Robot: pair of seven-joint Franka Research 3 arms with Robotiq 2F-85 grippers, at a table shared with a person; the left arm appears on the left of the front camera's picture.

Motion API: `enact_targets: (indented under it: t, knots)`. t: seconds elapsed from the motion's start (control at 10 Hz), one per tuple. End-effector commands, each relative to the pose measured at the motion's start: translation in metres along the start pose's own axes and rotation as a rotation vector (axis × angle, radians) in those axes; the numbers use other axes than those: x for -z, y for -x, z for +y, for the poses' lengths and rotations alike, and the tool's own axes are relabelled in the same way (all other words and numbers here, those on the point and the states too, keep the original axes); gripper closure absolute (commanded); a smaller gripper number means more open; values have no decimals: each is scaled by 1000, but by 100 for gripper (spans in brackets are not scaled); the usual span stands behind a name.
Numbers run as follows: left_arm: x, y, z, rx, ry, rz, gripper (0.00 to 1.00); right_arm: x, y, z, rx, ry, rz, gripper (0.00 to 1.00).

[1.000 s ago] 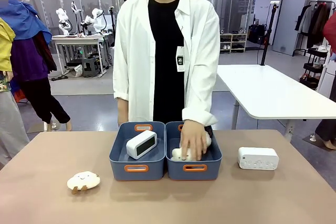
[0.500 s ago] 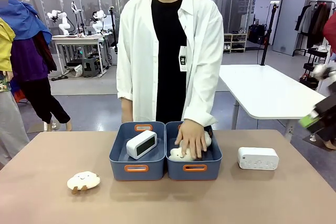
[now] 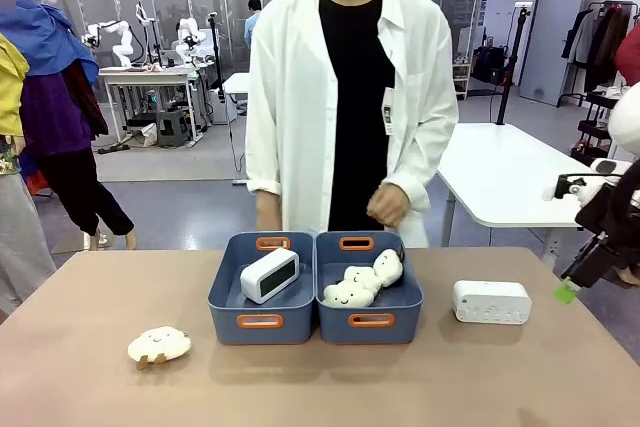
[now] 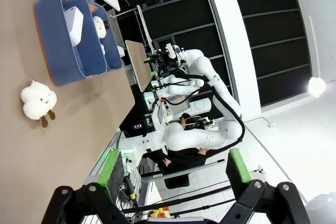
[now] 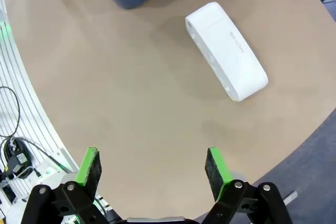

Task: Sort the digital clocks into the basket.
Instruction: Pick up the Digital clock from the table and place it into the empty Plastic storage basket.

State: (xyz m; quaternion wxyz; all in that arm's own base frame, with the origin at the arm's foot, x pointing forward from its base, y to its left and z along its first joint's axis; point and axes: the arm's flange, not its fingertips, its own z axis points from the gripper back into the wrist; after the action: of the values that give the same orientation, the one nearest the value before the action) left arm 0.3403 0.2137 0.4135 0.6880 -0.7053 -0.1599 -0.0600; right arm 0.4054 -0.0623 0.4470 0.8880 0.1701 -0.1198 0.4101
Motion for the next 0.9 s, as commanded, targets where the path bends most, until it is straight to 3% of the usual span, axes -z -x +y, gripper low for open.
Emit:
enact_targets:
  t: [0.0, 0.1, 0.2, 0.4, 0.6, 0.8]
  knots:
    - [-1, 4, -4, 4, -10, 7, 0, 3, -12, -5, 7, -37, 43, 0]
    - [-1, 4, -4, 4, -10, 7, 0, 0, 0, 0, 0, 0, 0, 0]
    - [-1, 4, -4, 4, -10, 7, 0, 9, -23, -6, -203, -63, 39, 0]
    - [-1, 4, -4, 4, -10, 7, 0, 34, -66, -3, -482, -26, 115, 0]
    - [-1, 4, -4, 4, -10, 7, 0, 54, -85, -3, -616, 34, 194, 0]
    - [-1, 4, -4, 4, -10, 7, 0, 68, -96, -15, -657, 53, 209, 0]
